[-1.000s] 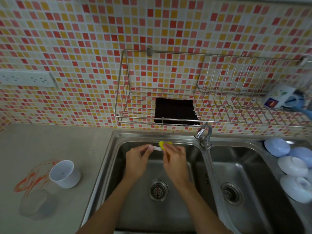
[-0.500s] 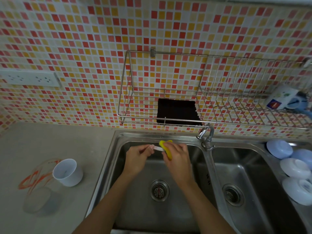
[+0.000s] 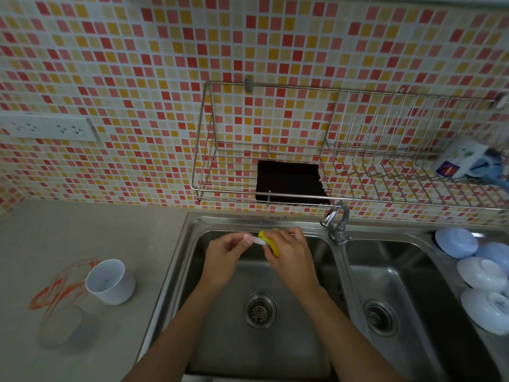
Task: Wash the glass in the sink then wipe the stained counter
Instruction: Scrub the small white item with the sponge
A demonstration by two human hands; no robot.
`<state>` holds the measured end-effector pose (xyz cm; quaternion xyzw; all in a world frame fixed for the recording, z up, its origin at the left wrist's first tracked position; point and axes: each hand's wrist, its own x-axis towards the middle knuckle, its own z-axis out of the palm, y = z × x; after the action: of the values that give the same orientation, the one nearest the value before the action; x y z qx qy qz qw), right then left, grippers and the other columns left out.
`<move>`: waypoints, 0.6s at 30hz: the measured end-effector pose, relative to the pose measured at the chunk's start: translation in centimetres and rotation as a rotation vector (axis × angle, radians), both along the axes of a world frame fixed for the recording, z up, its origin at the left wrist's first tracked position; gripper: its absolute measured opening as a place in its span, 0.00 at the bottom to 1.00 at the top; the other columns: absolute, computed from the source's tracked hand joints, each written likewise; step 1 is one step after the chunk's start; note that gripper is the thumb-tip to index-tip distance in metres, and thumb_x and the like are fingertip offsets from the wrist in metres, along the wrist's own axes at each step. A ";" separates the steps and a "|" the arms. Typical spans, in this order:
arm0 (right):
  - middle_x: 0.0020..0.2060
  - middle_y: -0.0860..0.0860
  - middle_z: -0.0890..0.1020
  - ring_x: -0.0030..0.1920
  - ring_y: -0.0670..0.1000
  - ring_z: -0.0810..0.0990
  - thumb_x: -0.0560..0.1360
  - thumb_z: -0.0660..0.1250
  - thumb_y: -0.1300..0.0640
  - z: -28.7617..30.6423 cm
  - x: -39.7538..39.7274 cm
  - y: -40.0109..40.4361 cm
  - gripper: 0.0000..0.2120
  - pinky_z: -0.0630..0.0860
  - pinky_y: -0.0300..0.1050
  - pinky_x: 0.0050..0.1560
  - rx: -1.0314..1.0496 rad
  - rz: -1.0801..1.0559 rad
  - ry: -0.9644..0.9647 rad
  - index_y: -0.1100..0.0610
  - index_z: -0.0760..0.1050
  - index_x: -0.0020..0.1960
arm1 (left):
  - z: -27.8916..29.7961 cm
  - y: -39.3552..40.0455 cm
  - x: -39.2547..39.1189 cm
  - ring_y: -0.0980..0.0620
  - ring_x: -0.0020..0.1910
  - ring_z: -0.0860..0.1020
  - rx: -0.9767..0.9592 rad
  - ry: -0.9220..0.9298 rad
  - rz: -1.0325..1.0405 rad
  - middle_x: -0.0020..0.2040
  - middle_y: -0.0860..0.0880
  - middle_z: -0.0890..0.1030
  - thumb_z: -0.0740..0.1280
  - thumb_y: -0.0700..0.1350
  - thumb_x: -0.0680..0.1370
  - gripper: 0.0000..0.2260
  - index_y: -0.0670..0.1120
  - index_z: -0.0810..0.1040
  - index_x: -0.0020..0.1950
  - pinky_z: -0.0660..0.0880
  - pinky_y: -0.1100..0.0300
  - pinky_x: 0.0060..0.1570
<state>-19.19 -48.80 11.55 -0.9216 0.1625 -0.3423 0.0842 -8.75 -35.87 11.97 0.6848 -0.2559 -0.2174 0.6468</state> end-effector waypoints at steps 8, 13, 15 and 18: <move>0.45 0.49 0.84 0.48 0.48 0.69 0.65 0.78 0.60 1.9 -0.4 -1.6 0.16 0.77 0.45 0.46 -0.103 0.123 0.036 0.56 0.81 0.52 | 0.4 0.5 0.8 0.58 0.45 0.82 0.093 -0.276 -0.072 0.46 0.52 0.85 0.73 0.38 0.73 0.11 0.44 0.83 0.54 0.78 0.65 0.49; 0.48 0.49 0.83 0.50 0.50 0.69 0.67 0.76 0.61 1.9 0.3 0.6 0.18 0.77 0.46 0.49 0.080 0.018 -0.012 0.56 0.81 0.56 | 0.2 0.2 0.7 0.57 0.45 0.83 0.107 -0.284 0.012 0.45 0.52 0.85 0.72 0.41 0.74 0.08 0.44 0.83 0.53 0.79 0.60 0.49; 0.51 0.49 0.82 0.52 0.50 0.70 0.69 0.73 0.60 1.8 0.5 2.5 0.18 0.74 0.43 0.53 0.118 0.034 -0.007 0.56 0.80 0.58 | 0.1 0.1 0.7 0.55 0.46 0.84 0.095 -0.283 0.016 0.45 0.52 0.86 0.71 0.42 0.75 0.08 0.44 0.84 0.53 0.80 0.55 0.50; 0.52 0.49 0.82 0.53 0.50 0.69 0.69 0.71 0.62 1.0 0.4 2.7 0.19 0.74 0.43 0.54 0.156 -0.010 -0.015 0.55 0.79 0.61 | 0.2 0.1 0.6 0.57 0.45 0.83 0.103 -0.285 0.063 0.45 0.52 0.86 0.72 0.42 0.74 0.08 0.44 0.84 0.52 0.80 0.57 0.50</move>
<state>-18.78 -46.14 12.57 -0.9088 0.1924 -0.3361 0.1552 -8.14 -35.79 12.14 0.7488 -0.3121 -0.1104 0.5742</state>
